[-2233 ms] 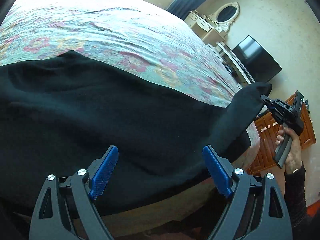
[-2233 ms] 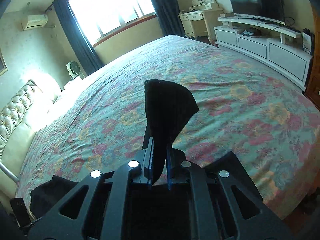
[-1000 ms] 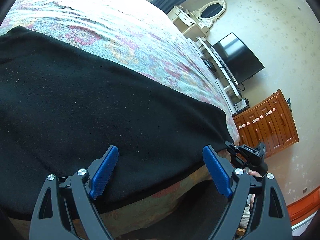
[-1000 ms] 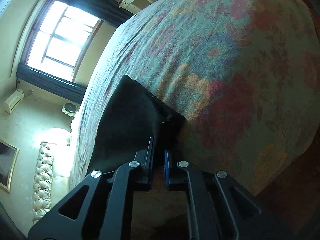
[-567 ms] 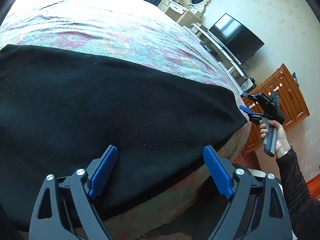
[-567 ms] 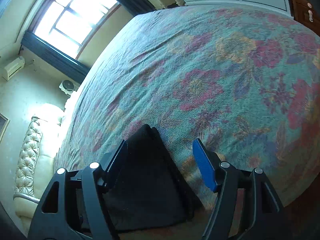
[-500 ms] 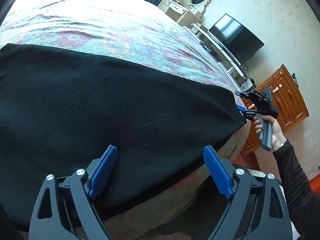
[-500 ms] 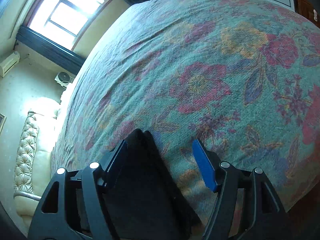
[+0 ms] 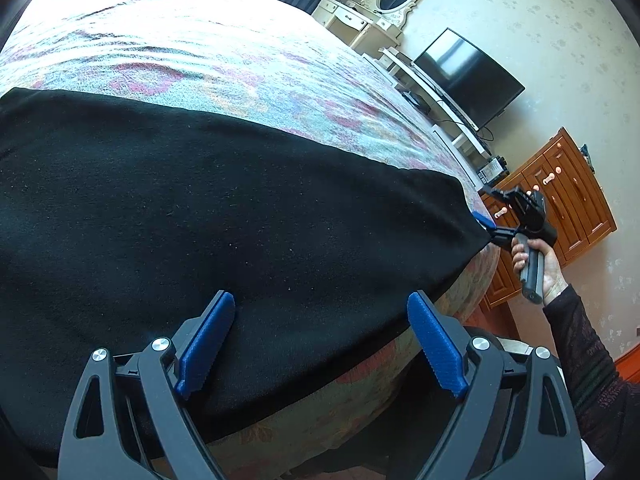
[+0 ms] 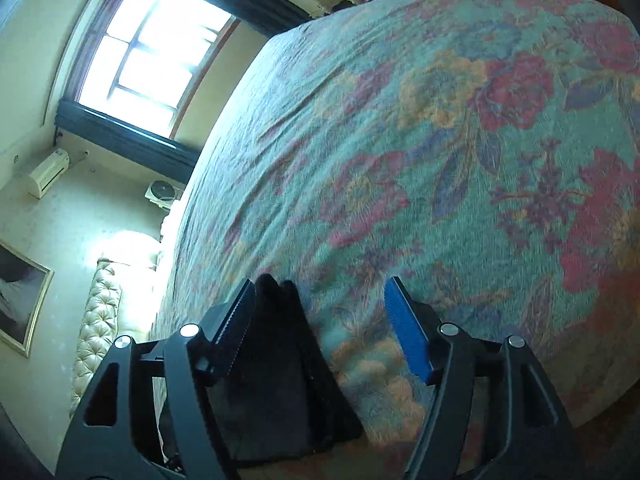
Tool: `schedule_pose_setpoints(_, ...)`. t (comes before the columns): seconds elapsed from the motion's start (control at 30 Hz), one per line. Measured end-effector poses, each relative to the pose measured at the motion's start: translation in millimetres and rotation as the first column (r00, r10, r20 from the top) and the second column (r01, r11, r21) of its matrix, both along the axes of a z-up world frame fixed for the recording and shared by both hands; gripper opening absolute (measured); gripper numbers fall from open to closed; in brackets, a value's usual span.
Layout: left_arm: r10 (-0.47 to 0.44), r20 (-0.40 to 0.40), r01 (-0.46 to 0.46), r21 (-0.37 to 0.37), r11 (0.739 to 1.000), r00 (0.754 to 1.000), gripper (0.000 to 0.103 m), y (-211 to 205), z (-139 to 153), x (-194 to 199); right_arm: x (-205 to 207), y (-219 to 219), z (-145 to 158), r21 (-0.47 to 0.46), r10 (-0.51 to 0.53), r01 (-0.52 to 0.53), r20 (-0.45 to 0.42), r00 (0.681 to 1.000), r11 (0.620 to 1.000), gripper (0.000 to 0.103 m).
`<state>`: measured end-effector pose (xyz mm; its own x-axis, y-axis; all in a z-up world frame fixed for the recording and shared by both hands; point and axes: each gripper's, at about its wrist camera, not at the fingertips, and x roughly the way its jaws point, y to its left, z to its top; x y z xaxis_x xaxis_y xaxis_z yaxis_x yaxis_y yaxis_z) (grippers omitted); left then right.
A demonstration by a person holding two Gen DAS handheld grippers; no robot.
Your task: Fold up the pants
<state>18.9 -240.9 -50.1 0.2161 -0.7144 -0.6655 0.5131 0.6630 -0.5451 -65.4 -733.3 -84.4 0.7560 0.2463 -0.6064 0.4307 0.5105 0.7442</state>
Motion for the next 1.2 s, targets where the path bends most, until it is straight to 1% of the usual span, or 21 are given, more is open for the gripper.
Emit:
schedule_pose_setpoints(0.03, 0.004, -0.006, -0.004, -0.014, 1.0, 1.0, 0.087, 1, 1, 1, -4, 5, -3, 0.016, 0.034, -0.034, 0.002, 0.999, 0.999, 0.068)
schedule_pose_setpoints(0.13, 0.028, -0.047, -0.032, -0.074, 0.997, 0.998, 0.087, 10, 5, 5, -12, 10, -9, 0.093, 0.084, -0.089, 0.06, 0.995, 0.992, 0.075)
schedule_pose_setpoints(0.2, 0.037, -0.066, -0.043, -0.103, 0.994, 0.997, 0.087, 16, 10, 8, -11, 9, -13, 0.112, 0.131, -0.14, 0.077, 0.988, 0.984, 0.079)
schedule_pose_setpoints(0.23, 0.045, -0.065, -0.052, -0.107, 0.993, 0.997, 0.087, 20, 13, 11, -8, 11, -14, 0.118, 0.164, -0.174, 0.088, 0.983, 0.978, 0.085)
schedule_pose_setpoints(0.33, 0.089, -0.027, -0.092, -0.105, 0.99, 0.996, 0.087, 40, 27, 21, 6, 16, -10, 0.095, 0.246, -0.253, 0.081, 0.966, 0.963, 0.091)
schedule_pose_setpoints(0.43, 0.156, 0.03, -0.153, -0.088, 0.984, 0.987, 0.087, 69, 39, 32, 18, 21, -4, 0.078, 0.325, -0.329, 0.064, 0.944, 0.941, 0.092)
schedule_pose_setpoints(0.5, 0.217, 0.038, -0.214, -0.066, 0.975, 0.976, 0.087, 94, 41, 43, 28, 29, 1, 0.081, 0.384, -0.388, 0.059, 0.921, 0.918, 0.092)
schedule_pose_setpoints(0.53, 0.25, 0.033, -0.247, -0.056, 0.967, 0.968, 0.087, 107, 40, 49, 31, 35, 2, 0.093, 0.426, -0.431, 0.067, 0.902, 0.898, 0.091)
schedule_pose_setpoints(0.6, 0.323, 0.022, -0.322, -0.044, 0.946, 0.946, 0.087, 135, 38, 57, 38, 53, 6, 0.062, 0.499, -0.501, 0.042, 0.866, 0.864, 0.091)
schedule_pose_setpoints(0.63, 0.357, 0.018, -0.356, -0.04, 0.934, 0.934, 0.087, 149, 36, 60, 40, 56, 5, 0.049, 0.501, -0.502, 0.026, 0.865, 0.863, 0.091)
schedule_pose_setpoints(0.67, 0.39, 0.016, -0.389, -0.033, 0.921, 0.921, 0.087, 162, 35, 63, 43, 54, 5, 0.065, 0.485, -0.487, 0.034, 0.874, 0.871, 0.091)
schedule_pose_setpoints(0.7, 0.417, 0.017, -0.416, -0.025, 0.909, 0.909, 0.087, 174, 34, 65, 43, 49, 5, 0.09, 0.463, -0.467, 0.063, 0.884, 0.88, 0.091)
schedule_pose_setpoints(0.73, 0.438, 0.019, -0.437, -0.02, 0.899, 0.899, 0.087, 185, 33, 68, 41, 42, 5, 0.113, 0.441, -0.449, 0.09, 0.893, 0.886, 0.087)
schedule_pose_setpoints(0.77, 0.454, 0.021, -0.454, -0.017, 0.891, 0.891, 0.087, 194, 31, 69, 43, 40, 3, 0.127, 0.426, -0.436, 0.099, 0.899, 0.891, 0.078)
schedule_pose_setpoints(0.8, 0.466, 0.023, -0.465, -0.013, 0.885, 0.885, 0.087, 202, 30, 72, 51, 43, 3, 0.129, 0.418, -0.426, 0.085, 0.904, 0.895, 0.07)
schedule_pose_setpoints(0.87, 0.483, 0.02, -0.483, 0.0, 0.876, 0.876, 0.087, 216, 25, 74, 59, 50, -4, 0.126, 0.442, -0.444, 0.039, 0.896, 0.887, 0.029)
schedule_pose_setpoints(0.9, 0.489, 0.014, -0.489, 0.005, 0.872, 0.872, 0.087, 221, 22, 75, 64, 59, -7, 0.116, 0.466, -0.463, 0.007, 0.885, 0.879, 0.021)
schedule_pose_setpoints(0.93, 0.493, 0.006, -0.493, 0.01, 0.87, 0.87, 0.087, 225, 19, 75, 66, 66, -7, 0.101, 0.474, -0.471, -0.013, 0.88, 0.876, 0.019)
schedule_pose_setpoints(1.0, 0.496, -0.002, -0.496, 0.008, 0.868, 0.868, 0.087, 234, 13, 74, 67, 70, -2, 0.085, 0.46, -0.456, -0.026, 0.888, 0.886, 0.017)
schedule_pose_setpoints(1.07, 0.482, 0.013, -0.483, 0.01, 0.876, 0.876, 0.087, 234, 11, 72, 67, 74, 10, 0.046, 0.442, -0.44, -0.045, 0.896, 0.897, 0.015)
schedule_pose_setpoints(1.2, 0.446, 0.056, -0.448, 0.049, 0.892, 0.893, 0.087, 231, 8, 70, 61, 75, 38, -0.001, 0.396, -0.397, -0.048, 0.917, 0.918, 0.014)
